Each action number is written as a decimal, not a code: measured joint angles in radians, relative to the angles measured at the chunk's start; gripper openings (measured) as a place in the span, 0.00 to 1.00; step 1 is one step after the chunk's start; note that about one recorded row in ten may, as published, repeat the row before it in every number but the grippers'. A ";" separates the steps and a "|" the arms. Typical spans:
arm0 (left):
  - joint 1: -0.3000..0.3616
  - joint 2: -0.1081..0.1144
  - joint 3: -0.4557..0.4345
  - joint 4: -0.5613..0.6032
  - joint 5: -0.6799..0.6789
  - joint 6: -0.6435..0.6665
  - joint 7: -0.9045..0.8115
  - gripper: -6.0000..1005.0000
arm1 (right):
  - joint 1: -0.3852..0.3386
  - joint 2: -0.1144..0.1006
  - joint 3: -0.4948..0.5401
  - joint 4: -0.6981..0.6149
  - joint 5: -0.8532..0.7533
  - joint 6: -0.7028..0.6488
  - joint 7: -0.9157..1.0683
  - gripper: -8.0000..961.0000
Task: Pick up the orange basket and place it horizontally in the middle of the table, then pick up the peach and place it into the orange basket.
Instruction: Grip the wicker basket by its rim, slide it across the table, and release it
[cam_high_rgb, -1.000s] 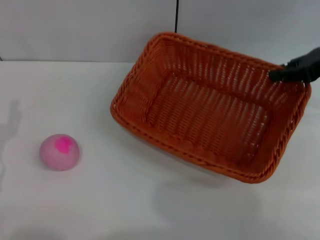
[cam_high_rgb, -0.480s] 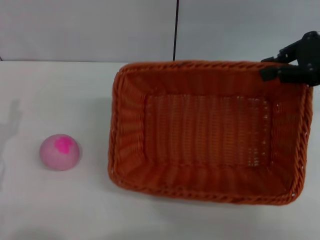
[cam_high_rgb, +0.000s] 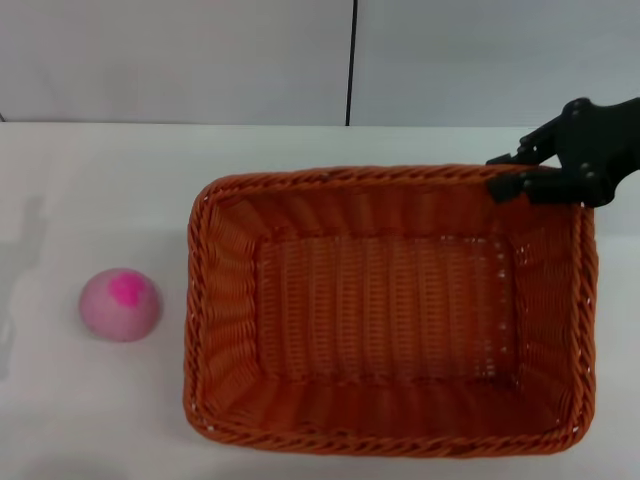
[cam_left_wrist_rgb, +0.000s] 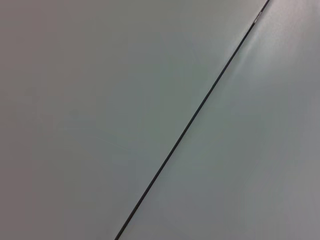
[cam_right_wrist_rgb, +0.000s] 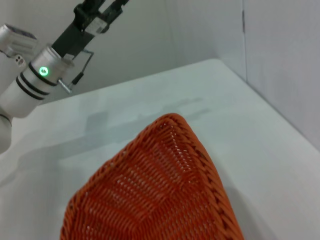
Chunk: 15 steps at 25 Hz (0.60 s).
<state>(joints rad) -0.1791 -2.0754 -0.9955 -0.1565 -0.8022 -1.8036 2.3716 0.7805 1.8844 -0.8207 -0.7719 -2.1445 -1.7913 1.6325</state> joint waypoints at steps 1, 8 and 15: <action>-0.001 0.000 0.000 0.000 0.000 0.000 0.000 0.74 | 0.006 0.001 0.000 0.012 -0.009 0.007 0.000 0.22; -0.001 0.000 0.002 -0.009 0.000 0.002 0.000 0.74 | 0.034 0.001 0.008 0.058 -0.045 0.082 0.037 0.23; 0.006 0.000 0.005 -0.009 0.000 0.016 0.000 0.74 | 0.021 0.003 0.034 0.051 -0.043 0.173 0.034 0.32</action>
<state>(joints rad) -0.1729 -2.0754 -0.9900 -0.1657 -0.8023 -1.7878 2.3715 0.8019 1.8870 -0.7871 -0.7204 -2.1872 -1.6185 1.6665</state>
